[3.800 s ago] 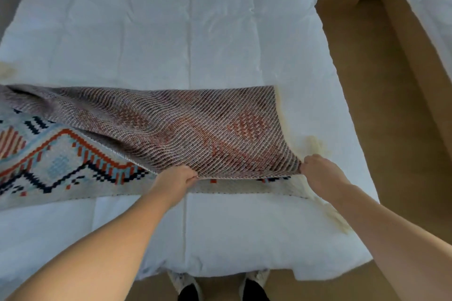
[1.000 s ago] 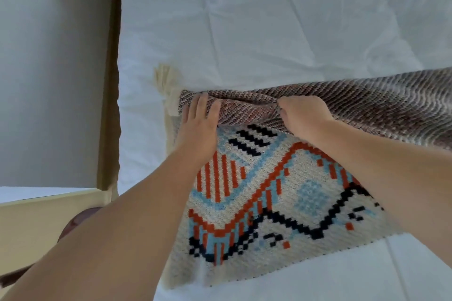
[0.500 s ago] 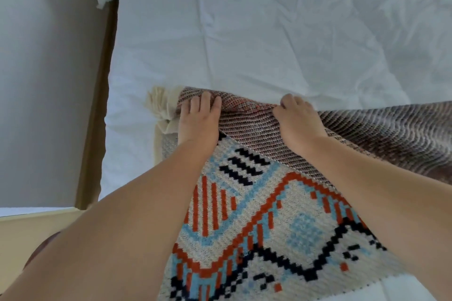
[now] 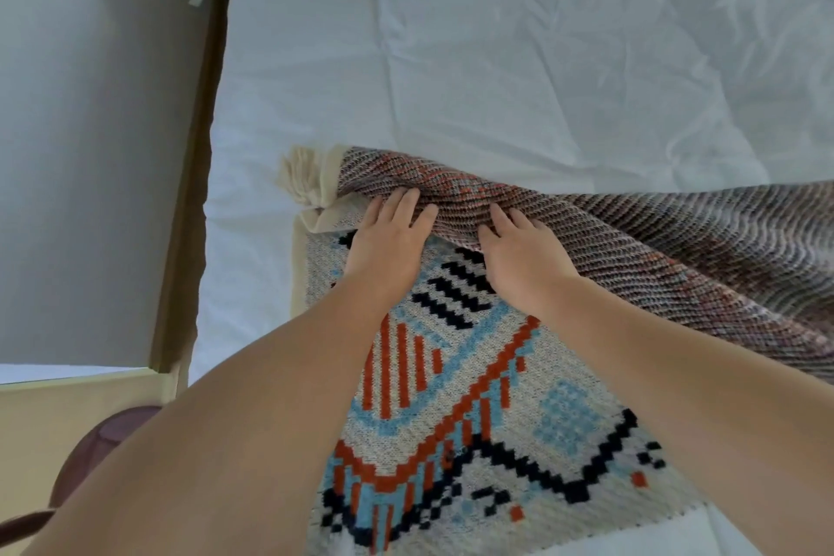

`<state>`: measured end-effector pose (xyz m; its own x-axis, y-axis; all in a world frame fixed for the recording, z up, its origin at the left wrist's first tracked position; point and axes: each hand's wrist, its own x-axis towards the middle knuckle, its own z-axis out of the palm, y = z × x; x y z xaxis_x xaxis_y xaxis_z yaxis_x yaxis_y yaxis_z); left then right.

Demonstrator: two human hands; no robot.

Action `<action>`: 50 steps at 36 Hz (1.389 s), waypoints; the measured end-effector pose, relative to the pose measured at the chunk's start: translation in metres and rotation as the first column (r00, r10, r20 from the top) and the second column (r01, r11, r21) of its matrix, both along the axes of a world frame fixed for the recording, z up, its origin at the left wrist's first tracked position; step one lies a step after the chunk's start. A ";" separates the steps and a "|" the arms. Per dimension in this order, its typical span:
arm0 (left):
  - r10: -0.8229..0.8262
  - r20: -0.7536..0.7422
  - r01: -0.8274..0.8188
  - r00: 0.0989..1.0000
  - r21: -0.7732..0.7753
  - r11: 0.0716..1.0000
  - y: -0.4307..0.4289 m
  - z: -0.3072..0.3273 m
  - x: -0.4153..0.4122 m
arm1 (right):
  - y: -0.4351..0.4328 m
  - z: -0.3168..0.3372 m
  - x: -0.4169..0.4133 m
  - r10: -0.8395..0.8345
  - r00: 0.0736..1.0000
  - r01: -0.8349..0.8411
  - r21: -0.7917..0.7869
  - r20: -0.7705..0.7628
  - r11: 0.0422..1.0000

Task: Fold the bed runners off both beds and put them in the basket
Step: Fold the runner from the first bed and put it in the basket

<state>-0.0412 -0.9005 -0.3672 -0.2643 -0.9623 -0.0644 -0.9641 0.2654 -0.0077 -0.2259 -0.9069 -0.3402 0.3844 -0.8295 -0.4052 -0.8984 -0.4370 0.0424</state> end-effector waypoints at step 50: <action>0.181 0.039 -0.185 0.983 0.146 0.972 0.329 0.030 0.054 | 0.234 0.014 -0.049 0.274 0.948 -0.310 0.270 0.162 0.912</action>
